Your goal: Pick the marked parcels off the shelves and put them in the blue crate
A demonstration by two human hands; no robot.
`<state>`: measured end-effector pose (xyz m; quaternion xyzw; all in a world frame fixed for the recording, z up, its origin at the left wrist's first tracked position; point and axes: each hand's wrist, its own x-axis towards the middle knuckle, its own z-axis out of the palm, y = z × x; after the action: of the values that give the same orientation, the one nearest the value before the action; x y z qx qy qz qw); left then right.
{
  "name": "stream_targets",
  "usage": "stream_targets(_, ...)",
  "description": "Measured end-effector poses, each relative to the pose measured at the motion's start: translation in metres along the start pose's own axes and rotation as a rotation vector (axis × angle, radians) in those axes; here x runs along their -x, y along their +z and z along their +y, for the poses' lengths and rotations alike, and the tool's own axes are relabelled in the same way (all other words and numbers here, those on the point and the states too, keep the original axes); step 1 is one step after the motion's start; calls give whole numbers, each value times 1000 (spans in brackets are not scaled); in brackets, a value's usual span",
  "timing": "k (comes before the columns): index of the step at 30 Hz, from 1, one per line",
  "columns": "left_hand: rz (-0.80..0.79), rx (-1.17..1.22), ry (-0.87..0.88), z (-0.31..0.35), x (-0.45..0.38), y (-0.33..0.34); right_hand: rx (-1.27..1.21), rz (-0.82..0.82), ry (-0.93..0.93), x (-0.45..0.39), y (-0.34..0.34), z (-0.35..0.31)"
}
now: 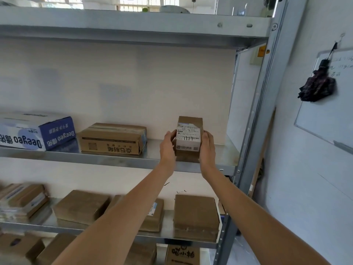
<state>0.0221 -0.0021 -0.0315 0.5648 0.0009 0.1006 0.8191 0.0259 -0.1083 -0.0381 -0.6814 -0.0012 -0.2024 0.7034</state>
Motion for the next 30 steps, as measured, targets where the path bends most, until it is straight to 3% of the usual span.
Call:
stream_targets(13,-65,-128,-14,16,-4,8,68,17,0,-8,-3,-21)
stream_targets(23,-224,-269,-117,21,19,9,39,-96,173,-3,-19,-5)
stream_targets(26,-36,-216,-14,19,23,2,12,101,80,-2,-19,-5)
stream_targets(28,35,-208,218,18,27,-19,8,264,-134,10,-16,-12)
stream_targets(30,62,-338,436,29,28,-49,9,282,-345,24,-3,-22)
